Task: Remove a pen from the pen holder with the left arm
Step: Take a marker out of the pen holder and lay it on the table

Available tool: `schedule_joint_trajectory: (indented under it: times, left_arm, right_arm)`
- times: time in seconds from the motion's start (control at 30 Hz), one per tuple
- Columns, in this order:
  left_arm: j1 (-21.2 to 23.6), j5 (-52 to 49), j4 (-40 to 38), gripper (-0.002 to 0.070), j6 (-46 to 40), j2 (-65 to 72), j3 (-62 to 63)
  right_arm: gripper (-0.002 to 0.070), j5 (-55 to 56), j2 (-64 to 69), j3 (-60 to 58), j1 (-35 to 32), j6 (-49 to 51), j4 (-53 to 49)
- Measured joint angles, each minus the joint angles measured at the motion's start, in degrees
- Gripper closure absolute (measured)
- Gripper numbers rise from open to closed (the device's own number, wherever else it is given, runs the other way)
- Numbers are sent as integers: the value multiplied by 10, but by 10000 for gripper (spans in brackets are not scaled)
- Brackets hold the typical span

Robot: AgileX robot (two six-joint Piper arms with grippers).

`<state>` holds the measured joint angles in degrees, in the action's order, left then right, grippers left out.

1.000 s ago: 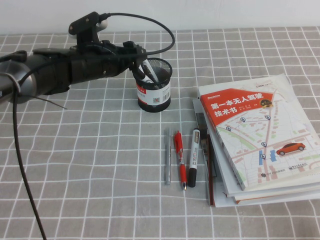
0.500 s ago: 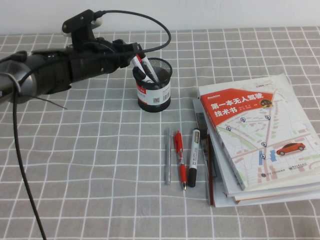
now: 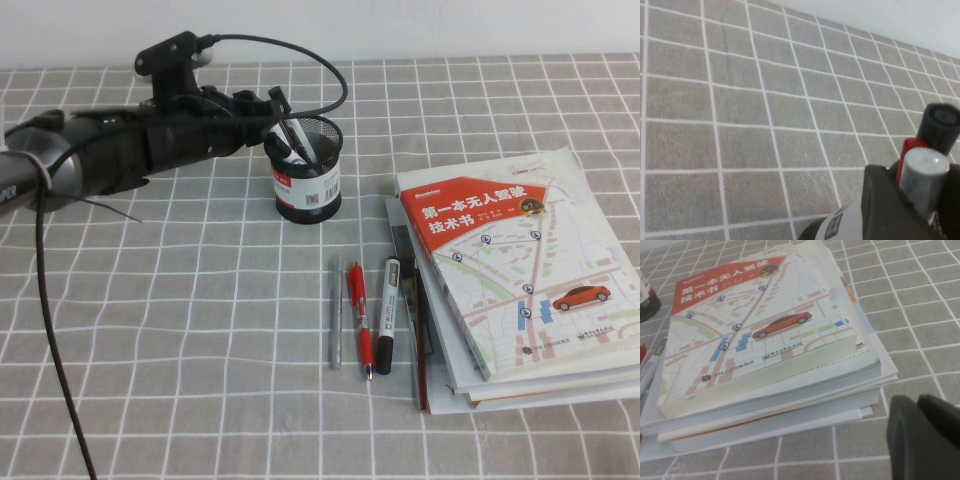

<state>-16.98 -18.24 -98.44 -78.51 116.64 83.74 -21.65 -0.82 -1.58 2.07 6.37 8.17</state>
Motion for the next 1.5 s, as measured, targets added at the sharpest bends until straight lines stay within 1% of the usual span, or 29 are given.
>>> schedule_joint_trajectory:
  times: [0.1, 0.2, 0.43, 0.73, 1.07, 1.27, 1.4, 1.5]
  left_arm:
    - [0, -1, 0, 491, 0, 1, 0]
    - [0, -5, -2, 571, 0, 1, 0]
    - [-1, -8, -3, 570, 0, 1, 0]
    - [-1, -43, 0, 570, -1, 0, 18]
    - [-1, -42, 8, 570, -2, -51, 18]
    - [-1, -76, 62, 570, 3, -105, 18]
    - [-1, -105, 151, 570, 58, -159, 18]
    - [-1, -126, 253, 570, 126, -201, 18]
  right_arm:
    - [689, 0, 0, 0, 0, 0, 0]
    - [689, 0, 0, 0, 0, 0, 0]
    - [689, 0, 0, 0, 0, 0, 0]
    - [689, 0, 0, 0, 0, 0, 0]
    - [689, 0, 0, 0, 0, 0, 0]
    - [689, 0, 0, 0, 0, 0, 0]
    - [689, 0, 0, 0, 0, 0, 0]
    - [689, 0, 0, 0, 0, 0, 0]
